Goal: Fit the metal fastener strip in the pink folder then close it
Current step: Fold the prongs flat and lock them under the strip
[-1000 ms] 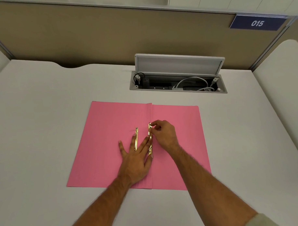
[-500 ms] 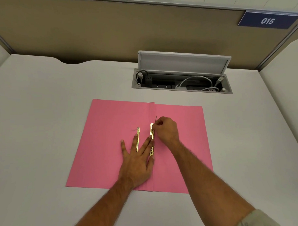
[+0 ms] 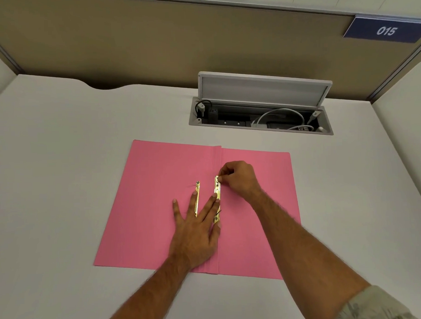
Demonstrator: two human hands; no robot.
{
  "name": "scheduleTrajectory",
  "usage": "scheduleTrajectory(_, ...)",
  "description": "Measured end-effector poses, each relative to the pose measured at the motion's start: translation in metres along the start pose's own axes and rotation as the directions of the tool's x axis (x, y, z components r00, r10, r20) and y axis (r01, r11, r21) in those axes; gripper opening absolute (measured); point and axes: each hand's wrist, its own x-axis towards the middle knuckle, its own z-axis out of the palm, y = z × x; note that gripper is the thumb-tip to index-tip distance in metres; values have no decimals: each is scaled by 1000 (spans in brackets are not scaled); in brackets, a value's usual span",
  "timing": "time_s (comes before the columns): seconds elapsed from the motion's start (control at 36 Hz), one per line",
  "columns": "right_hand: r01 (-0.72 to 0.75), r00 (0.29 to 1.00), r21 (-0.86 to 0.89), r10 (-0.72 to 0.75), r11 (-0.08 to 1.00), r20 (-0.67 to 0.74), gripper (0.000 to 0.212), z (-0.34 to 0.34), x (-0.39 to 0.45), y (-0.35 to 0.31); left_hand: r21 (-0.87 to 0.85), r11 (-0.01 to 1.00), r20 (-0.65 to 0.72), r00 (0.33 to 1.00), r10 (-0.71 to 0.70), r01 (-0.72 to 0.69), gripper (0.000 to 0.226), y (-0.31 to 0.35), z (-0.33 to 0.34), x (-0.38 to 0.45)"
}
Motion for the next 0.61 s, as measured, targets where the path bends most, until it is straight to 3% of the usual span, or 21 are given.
scheduleTrajectory(0.42,57,998,-167,-51,984,39,8,4,0,-13,2,1000,-4,1000,5,-5,59,1,0,0)
scheduleTrajectory(0.61,-29,999,-163,31,986,10,7,8,2,-19,4,1000,-3,1000,5,-5,58,0,0,0)
